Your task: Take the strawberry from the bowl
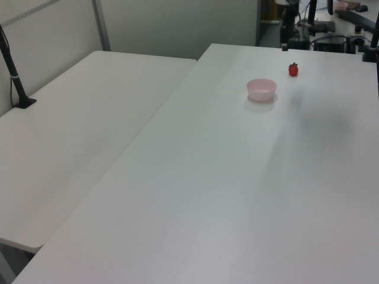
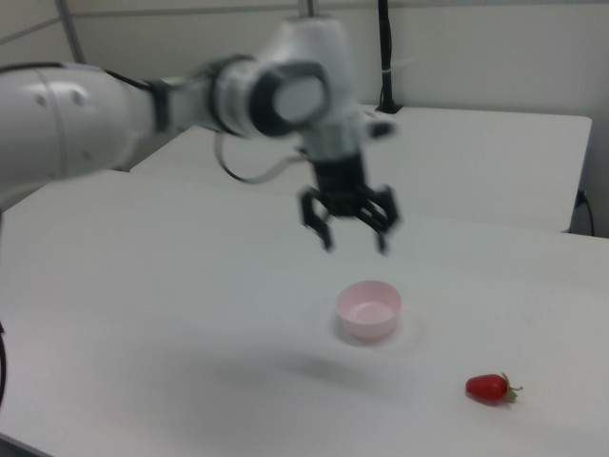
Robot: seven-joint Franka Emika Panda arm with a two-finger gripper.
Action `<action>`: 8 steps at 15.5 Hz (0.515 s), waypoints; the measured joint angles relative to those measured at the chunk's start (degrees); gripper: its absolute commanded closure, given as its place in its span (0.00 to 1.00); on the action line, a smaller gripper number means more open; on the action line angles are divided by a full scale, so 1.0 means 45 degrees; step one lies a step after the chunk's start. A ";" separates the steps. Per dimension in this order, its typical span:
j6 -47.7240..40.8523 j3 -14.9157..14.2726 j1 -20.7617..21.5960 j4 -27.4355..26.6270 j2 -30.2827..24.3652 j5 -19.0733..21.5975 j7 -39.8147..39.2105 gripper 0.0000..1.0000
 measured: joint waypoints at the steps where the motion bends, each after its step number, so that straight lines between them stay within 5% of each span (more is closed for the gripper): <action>1: -0.0374 0.0017 0.0618 -0.0011 -0.0276 0.0000 0.0723 0.00; 8: -0.1534 0.0046 0.3896 -0.0099 -0.1085 -0.0001 0.6058 0.00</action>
